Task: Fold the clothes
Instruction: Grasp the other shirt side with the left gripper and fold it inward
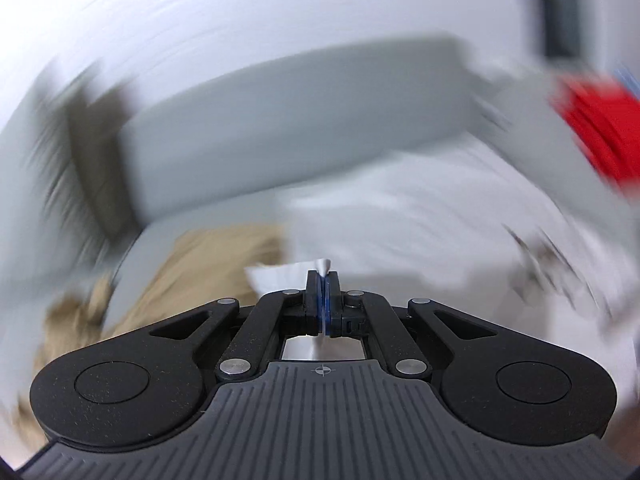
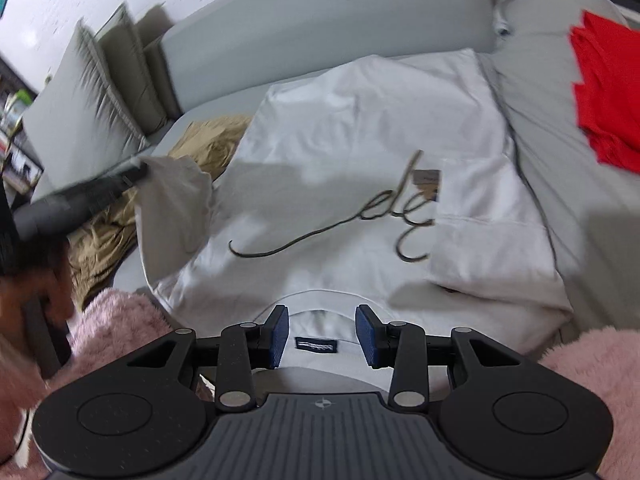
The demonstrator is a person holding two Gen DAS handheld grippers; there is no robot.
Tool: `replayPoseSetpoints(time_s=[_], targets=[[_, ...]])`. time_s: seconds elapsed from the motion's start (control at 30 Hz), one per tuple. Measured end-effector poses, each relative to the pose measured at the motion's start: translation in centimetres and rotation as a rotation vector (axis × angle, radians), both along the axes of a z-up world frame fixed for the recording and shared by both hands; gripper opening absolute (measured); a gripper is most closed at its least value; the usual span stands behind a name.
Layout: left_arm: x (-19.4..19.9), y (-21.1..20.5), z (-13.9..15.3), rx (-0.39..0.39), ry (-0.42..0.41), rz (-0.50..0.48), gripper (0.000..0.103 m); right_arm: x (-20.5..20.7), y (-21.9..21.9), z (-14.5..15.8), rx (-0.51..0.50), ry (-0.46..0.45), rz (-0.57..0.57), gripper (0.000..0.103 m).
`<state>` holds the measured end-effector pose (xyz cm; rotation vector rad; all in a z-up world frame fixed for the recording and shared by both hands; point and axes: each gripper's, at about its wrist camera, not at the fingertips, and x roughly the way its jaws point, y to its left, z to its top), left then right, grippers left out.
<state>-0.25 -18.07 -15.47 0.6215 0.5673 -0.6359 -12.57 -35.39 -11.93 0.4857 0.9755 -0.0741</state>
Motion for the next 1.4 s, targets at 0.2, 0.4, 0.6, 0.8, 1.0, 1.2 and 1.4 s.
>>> replayPoseSetpoints(time_s=[0.2,0.4,0.6,0.8,1.0,1.2,1.4], targets=[[-2.9,-1.3,-3.3,0.152,0.132,-0.028,0.038,-1.3,-1.1,0.9,-0.001,-0.025,-0.011,0.042],[1.8,4.1,0.7,-0.087,0.338,0.288,0.044,-1.2,-2.1,-0.3,0.015,-0.002,-0.032,0.043],[8.8,9.8,-1.7,-0.193,0.568,0.602,0.044,-0.1,-1.8,-1.5,0.04,0.028,-0.039,0.043],[10.6,10.2,-4.2,-0.251,0.697,0.569,0.044,-0.1,-1.5,-1.7,0.031,0.048,-0.033,0.043],[10.9,10.1,-4.9,-0.274,0.778,0.482,0.029,0.3,-1.4,-2.2,0.032,0.07,-0.039,0.043],[10.0,9.8,-4.3,-0.284,0.79,0.461,0.003,1.5,-0.9,-3.2,0.017,0.104,-0.019,0.043],[9.4,11.0,-3.8,-0.283,0.814,0.549,0.006,2.0,-0.9,-4.7,0.003,0.156,-0.007,0.043]])
